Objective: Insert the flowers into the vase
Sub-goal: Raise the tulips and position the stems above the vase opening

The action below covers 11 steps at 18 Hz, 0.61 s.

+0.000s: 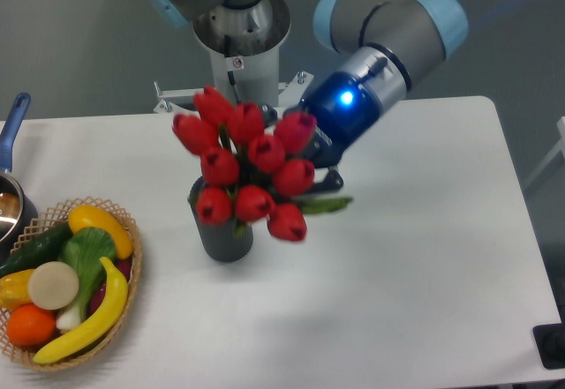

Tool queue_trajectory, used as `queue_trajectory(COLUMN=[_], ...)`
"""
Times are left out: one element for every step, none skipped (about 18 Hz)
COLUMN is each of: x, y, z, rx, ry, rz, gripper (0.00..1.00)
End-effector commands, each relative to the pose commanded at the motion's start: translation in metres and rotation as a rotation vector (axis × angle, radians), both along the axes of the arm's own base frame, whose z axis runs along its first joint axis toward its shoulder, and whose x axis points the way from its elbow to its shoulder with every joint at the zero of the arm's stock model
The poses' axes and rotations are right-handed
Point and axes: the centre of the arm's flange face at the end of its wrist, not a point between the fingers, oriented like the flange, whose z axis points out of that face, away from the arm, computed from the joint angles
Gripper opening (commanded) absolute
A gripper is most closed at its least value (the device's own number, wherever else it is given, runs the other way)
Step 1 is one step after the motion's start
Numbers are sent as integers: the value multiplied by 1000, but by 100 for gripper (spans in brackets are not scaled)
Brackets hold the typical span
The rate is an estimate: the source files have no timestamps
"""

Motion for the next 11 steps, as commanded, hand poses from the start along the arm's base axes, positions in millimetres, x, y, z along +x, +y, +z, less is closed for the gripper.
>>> queue_trajectory(x=[8,13,19,23,26,29,32,35,38,39,42], y=[-7,-14,-18,-21,-22,-23,-25,-27,-28,-30,-32], z=[-6,-12,-19,-22,-25,-25,-27,-27,-29,-32,-38], rx=[14,26,41,49,51,51,49,50,52,53,57], ry=[9,23,34,41,39,39,36,37,41,46,54], rz=[-1,0,-3,-5,-6,-6,-6,-5,-5,-5,-5], gripper=[11,11,11,11,11,11,11,11,11,11,11])
